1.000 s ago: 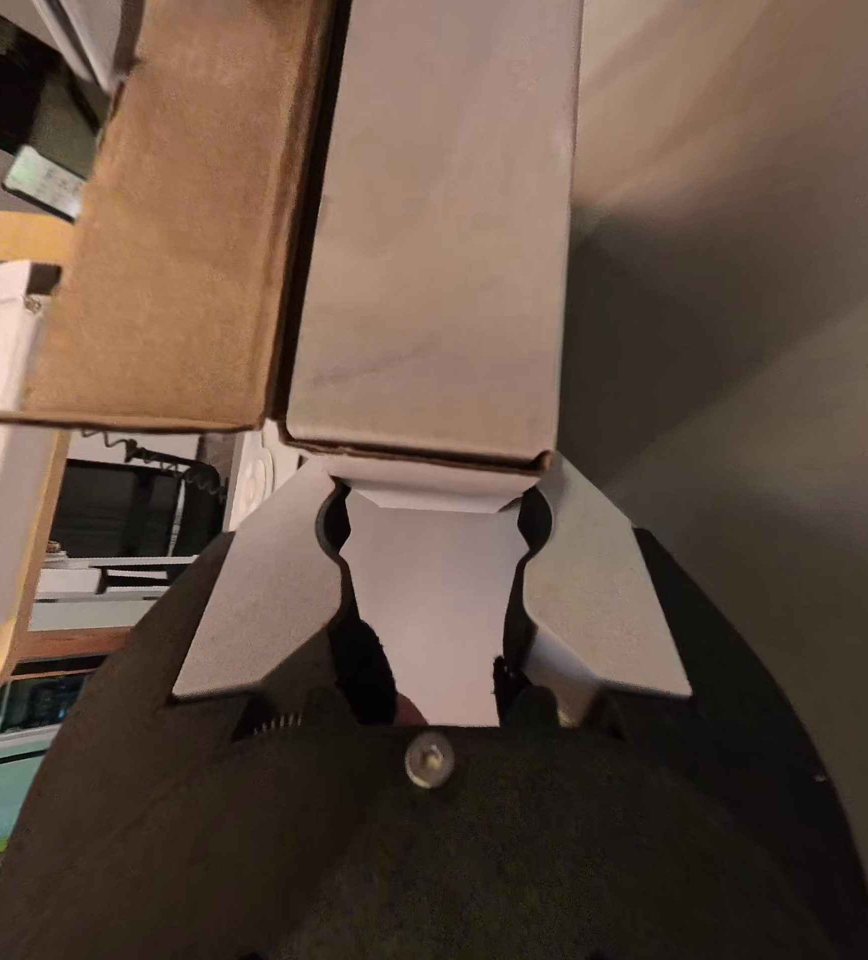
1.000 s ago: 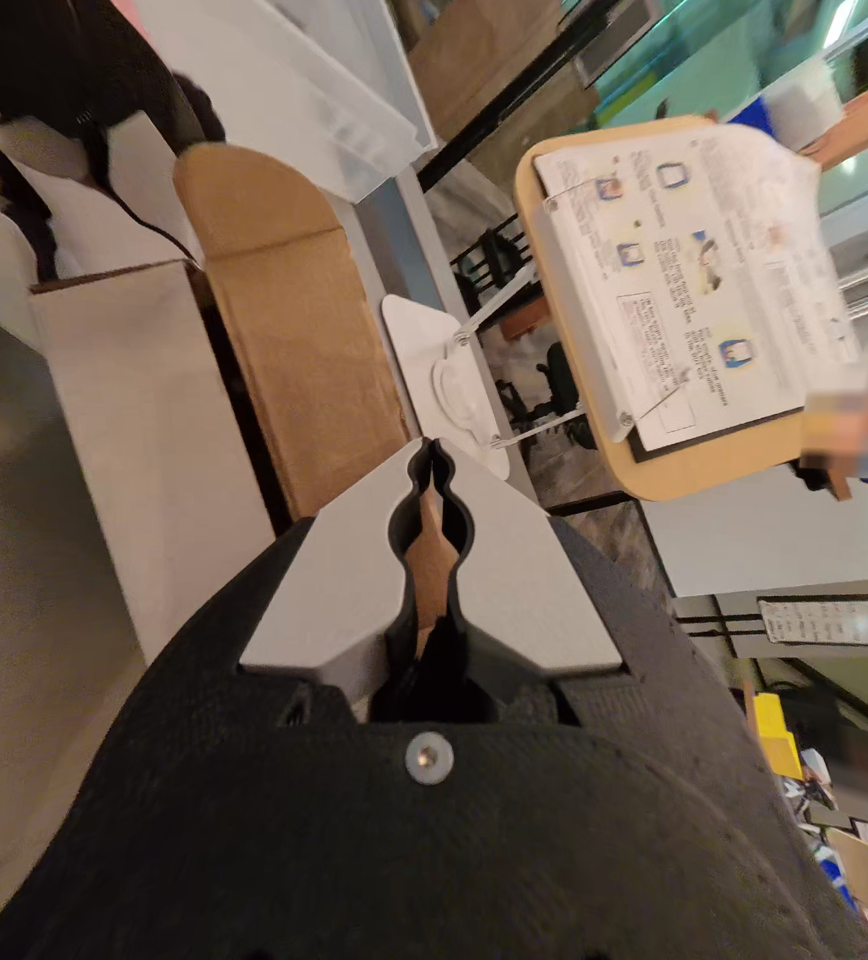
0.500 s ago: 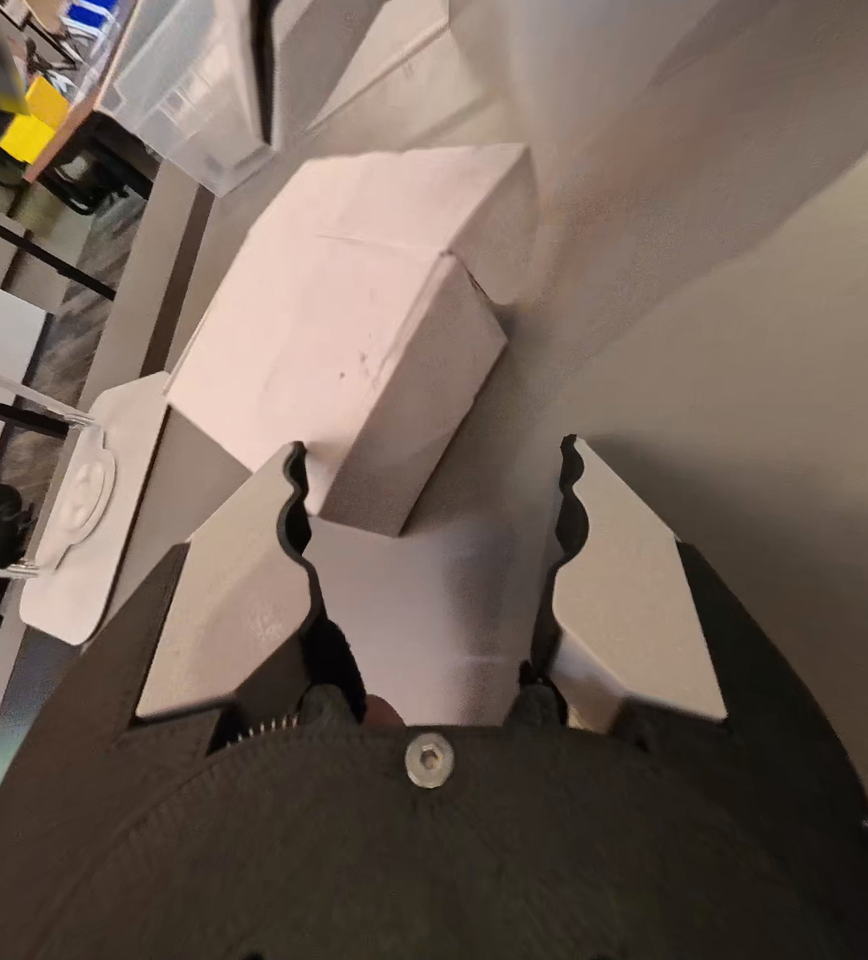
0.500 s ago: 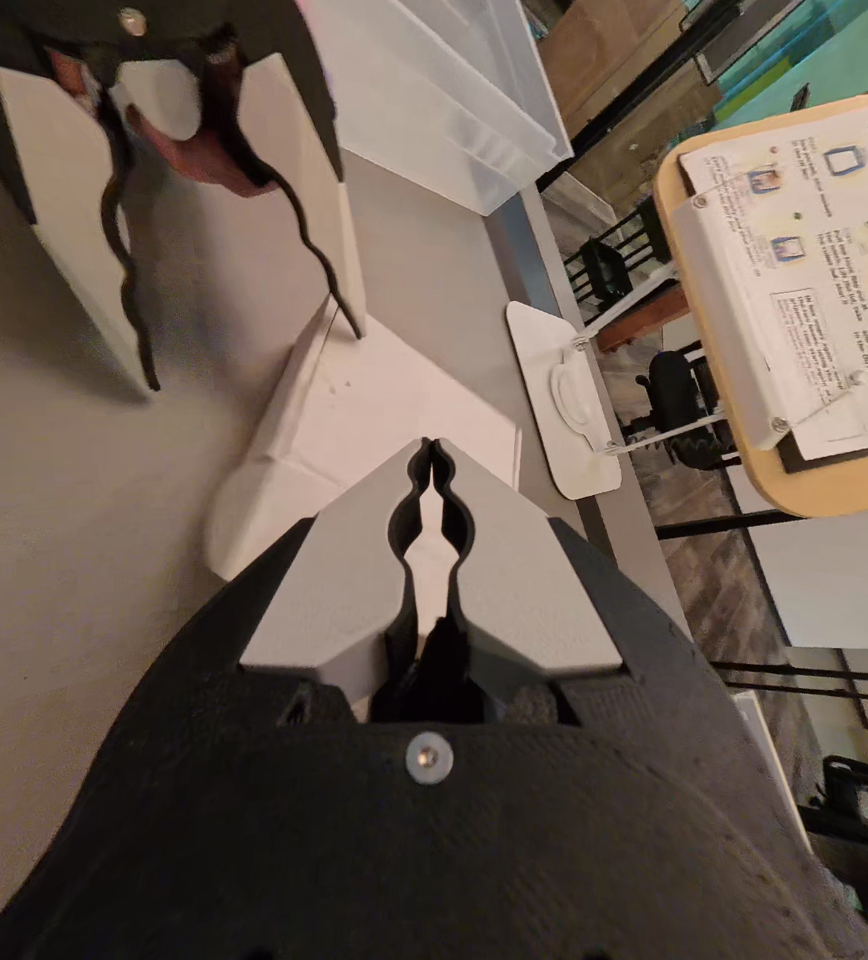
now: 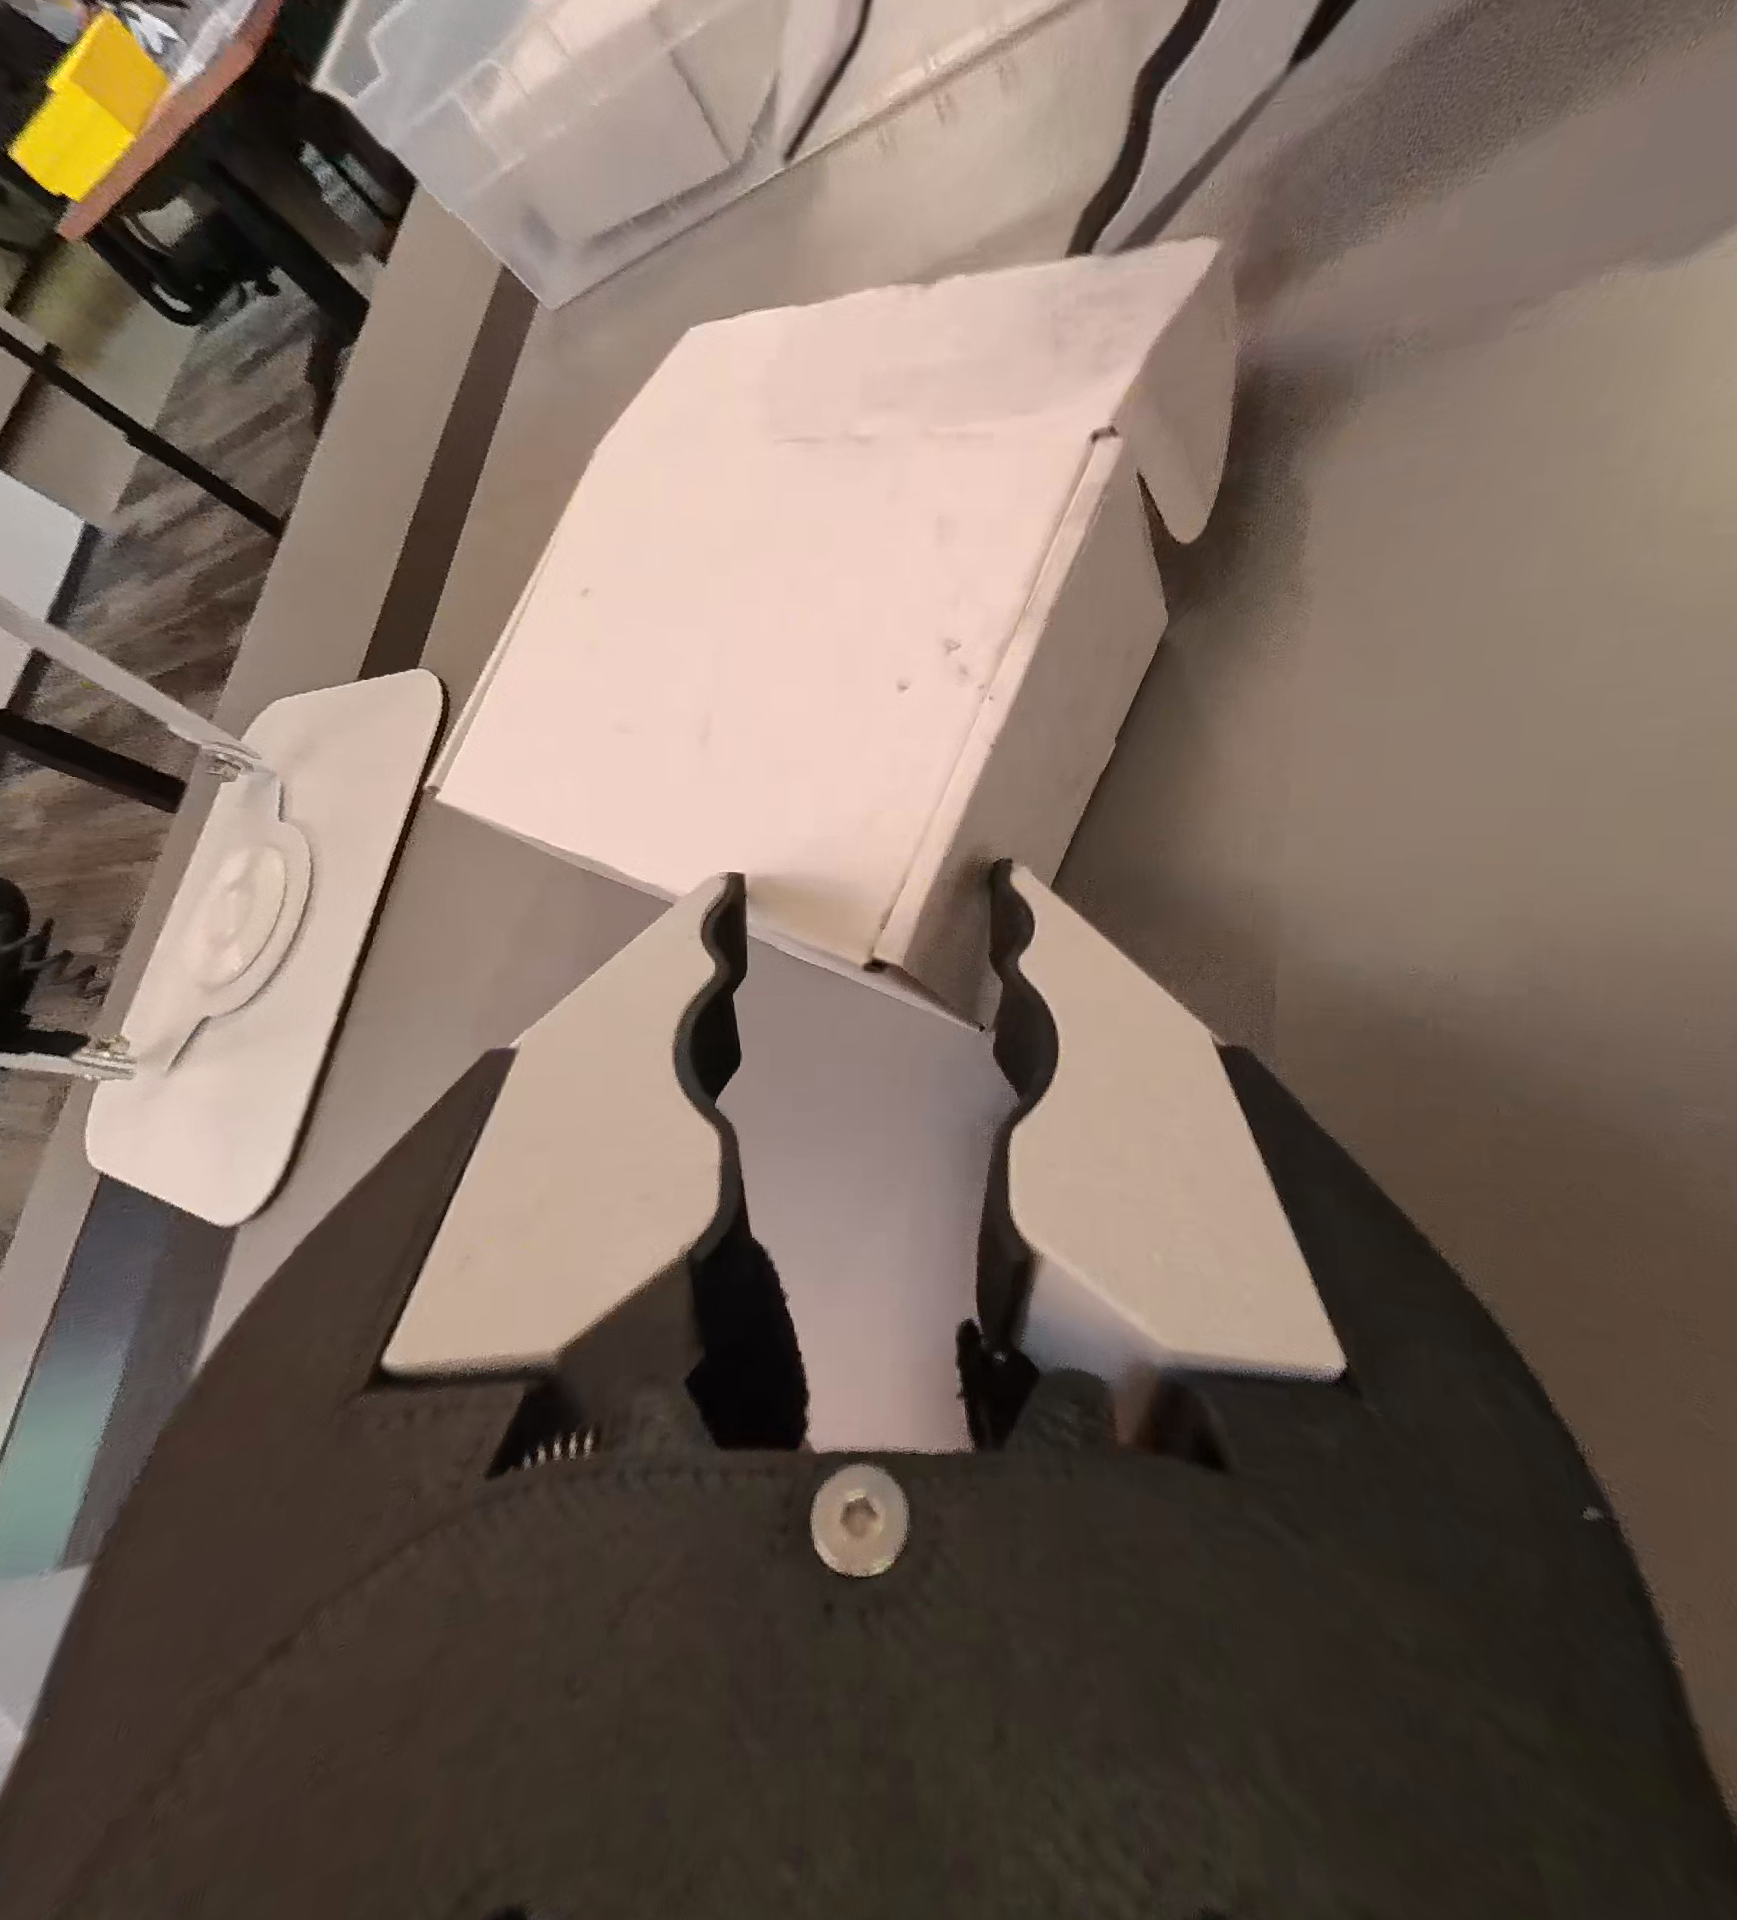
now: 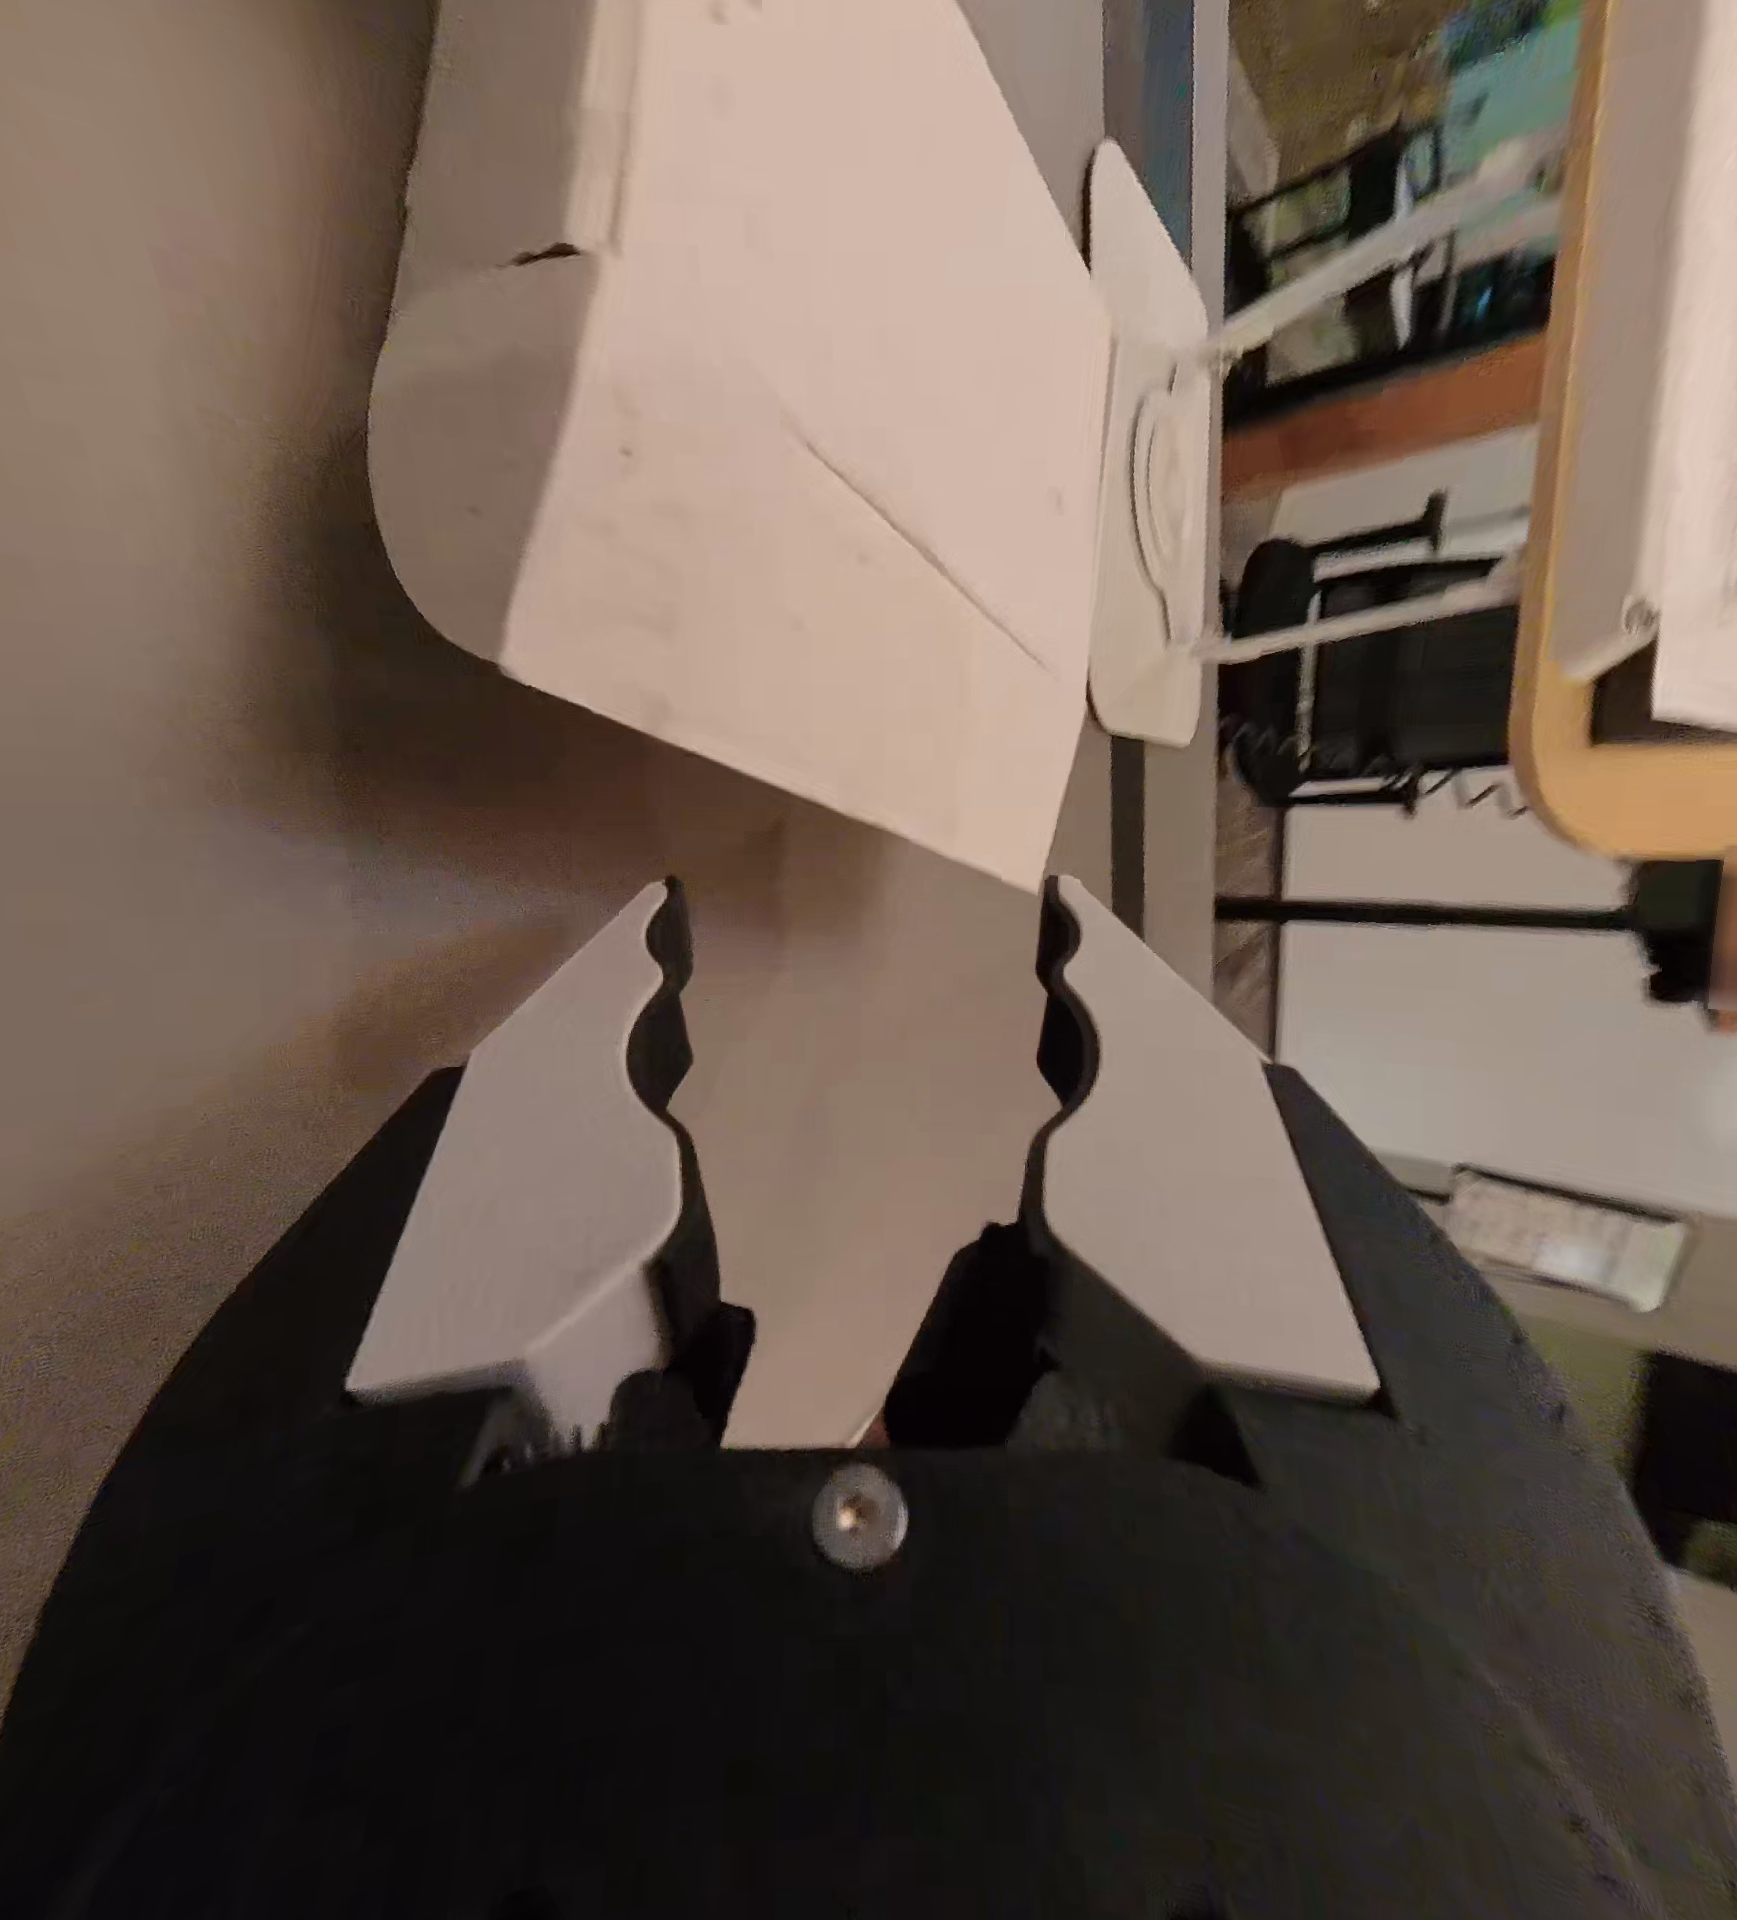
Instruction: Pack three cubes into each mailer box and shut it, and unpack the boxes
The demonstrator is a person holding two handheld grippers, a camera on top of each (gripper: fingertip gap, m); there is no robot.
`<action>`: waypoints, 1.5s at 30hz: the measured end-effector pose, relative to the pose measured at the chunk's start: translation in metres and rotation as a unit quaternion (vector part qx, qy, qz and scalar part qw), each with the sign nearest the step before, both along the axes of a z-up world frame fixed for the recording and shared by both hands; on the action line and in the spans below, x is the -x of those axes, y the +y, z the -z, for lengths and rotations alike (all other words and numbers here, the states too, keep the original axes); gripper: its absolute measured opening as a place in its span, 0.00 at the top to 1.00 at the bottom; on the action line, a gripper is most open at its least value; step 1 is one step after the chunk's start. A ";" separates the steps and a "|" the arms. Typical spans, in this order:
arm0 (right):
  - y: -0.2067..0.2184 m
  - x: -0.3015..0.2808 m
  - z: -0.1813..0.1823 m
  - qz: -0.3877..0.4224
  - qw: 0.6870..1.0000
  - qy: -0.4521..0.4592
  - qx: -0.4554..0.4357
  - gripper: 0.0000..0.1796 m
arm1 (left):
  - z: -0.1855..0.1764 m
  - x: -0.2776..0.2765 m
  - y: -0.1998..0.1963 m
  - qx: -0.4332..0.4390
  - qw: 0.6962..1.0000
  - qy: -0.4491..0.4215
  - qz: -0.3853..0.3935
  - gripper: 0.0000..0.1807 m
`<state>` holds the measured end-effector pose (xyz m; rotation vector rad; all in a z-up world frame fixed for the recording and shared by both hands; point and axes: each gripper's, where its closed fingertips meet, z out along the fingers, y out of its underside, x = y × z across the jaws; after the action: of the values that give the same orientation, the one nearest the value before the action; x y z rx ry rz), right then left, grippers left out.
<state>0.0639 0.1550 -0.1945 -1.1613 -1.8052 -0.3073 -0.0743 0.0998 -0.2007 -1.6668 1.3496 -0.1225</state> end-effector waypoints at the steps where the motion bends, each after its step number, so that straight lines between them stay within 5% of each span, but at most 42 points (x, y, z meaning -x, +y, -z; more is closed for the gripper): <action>1: 0.005 0.006 0.003 -0.011 1.000 0.000 -0.025 0.62 | 0.000 0.001 0.003 -0.001 1.000 0.008 0.007 0.75; 5: 0.012 0.035 0.000 -0.064 0.990 0.030 -0.125 0.68 | 0.000 -0.003 0.009 0.006 0.999 0.013 0.033 0.77; 7: 0.010 0.042 -0.005 -0.083 0.983 0.042 -0.157 0.96 | 0.000 -0.004 0.011 0.008 0.999 0.014 0.037 0.77; 8: 0.009 0.042 -0.009 -0.081 0.983 0.044 -0.157 0.99 | 0.000 -0.003 0.012 0.010 0.999 0.011 0.034 0.77; 18: -0.016 0.032 -0.040 -0.007 0.991 -0.076 -0.111 1.00 | -0.021 0.002 0.008 -0.016 0.994 -0.090 -0.060 0.76; 22: -0.024 0.035 -0.042 0.019 0.985 -0.134 -0.106 1.00 | -0.031 0.002 -0.007 -0.020 0.990 -0.108 -0.088 0.65; 27: -0.036 0.046 -0.044 0.042 0.980 -0.176 -0.079 1.00 | -0.031 -0.015 -0.025 -0.026 0.986 -0.123 -0.107 0.38; 30: -0.047 0.057 -0.049 0.045 0.980 -0.186 -0.054 1.00 | -0.025 -0.025 -0.024 -0.052 0.986 -0.105 -0.115 0.39; 33: -0.056 0.064 -0.058 0.054 0.982 -0.182 -0.016 1.00 | -0.017 -0.020 -0.016 -0.065 0.983 -0.089 -0.148 0.50; 43: -0.054 0.074 -0.079 0.062 0.961 -0.227 0.149 1.00 | -0.016 -0.011 -0.020 -0.141 0.977 -0.044 -0.157 0.48; 45: -0.047 0.073 -0.081 0.065 0.952 -0.244 0.172 1.00 | -0.016 -0.009 -0.025 -0.148 0.977 -0.041 -0.147 0.56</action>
<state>-0.0096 0.1082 -0.1136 -1.5544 -2.2817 -0.3928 -0.0655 0.0748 -0.1844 -1.5675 0.9926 0.1729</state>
